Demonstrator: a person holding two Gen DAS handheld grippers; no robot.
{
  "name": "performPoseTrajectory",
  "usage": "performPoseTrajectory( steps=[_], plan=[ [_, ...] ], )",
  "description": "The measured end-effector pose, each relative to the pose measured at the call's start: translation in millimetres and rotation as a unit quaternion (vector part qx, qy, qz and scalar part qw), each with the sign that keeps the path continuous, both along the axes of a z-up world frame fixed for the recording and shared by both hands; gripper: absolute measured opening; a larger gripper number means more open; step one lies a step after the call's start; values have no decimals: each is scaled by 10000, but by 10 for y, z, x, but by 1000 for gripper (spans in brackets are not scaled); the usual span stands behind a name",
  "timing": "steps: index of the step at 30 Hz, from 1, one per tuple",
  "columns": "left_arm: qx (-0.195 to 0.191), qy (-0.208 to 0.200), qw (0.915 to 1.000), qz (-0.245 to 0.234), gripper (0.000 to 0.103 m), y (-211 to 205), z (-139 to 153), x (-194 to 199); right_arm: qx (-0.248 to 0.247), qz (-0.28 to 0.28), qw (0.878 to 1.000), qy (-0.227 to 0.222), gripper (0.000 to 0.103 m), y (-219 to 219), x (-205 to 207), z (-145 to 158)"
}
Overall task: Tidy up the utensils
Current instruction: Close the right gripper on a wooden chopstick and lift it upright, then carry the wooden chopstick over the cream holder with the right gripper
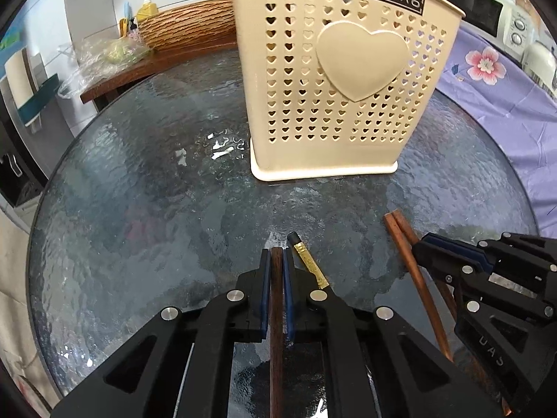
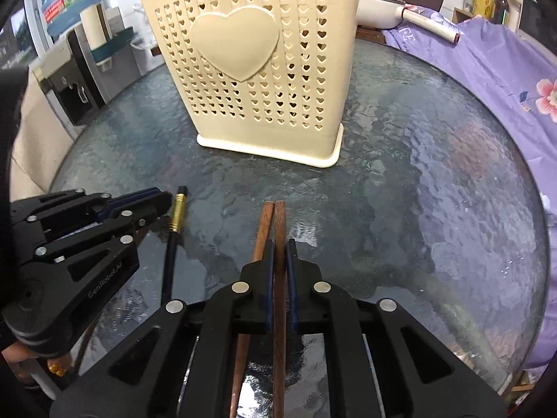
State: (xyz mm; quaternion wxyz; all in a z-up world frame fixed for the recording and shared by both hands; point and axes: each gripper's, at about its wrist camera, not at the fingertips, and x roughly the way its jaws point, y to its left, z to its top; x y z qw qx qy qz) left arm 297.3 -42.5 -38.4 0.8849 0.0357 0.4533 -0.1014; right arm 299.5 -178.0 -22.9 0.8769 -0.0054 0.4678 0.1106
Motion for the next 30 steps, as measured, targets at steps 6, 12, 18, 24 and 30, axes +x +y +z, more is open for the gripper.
performPoseTrajectory(
  steps=[6, 12, 18, 24, 30],
  plan=[
    [-364, 9, 9993, -18, 7, 96, 46, -45, 545, 43, 9984, -117, 8, -140, -61, 90],
    [-653, -87, 9978, -54, 7, 198, 144, -124, 970, 92, 9947, -331, 8, -279, -153, 220],
    [-941, -230, 9953, -46, 7, 300, 280, -235, 1404, 84, 9892, -421, 8, -452, -189, 340],
    [-1213, -385, 9919, -7, 7, 395, 448, -302, 1627, 146, 9842, -682, 8, -499, -282, 496],
    [-1374, -600, 9887, -32, 7, 454, 648, -385, 1835, 237, 9783, -930, 7, -529, -367, 721]
  ],
)
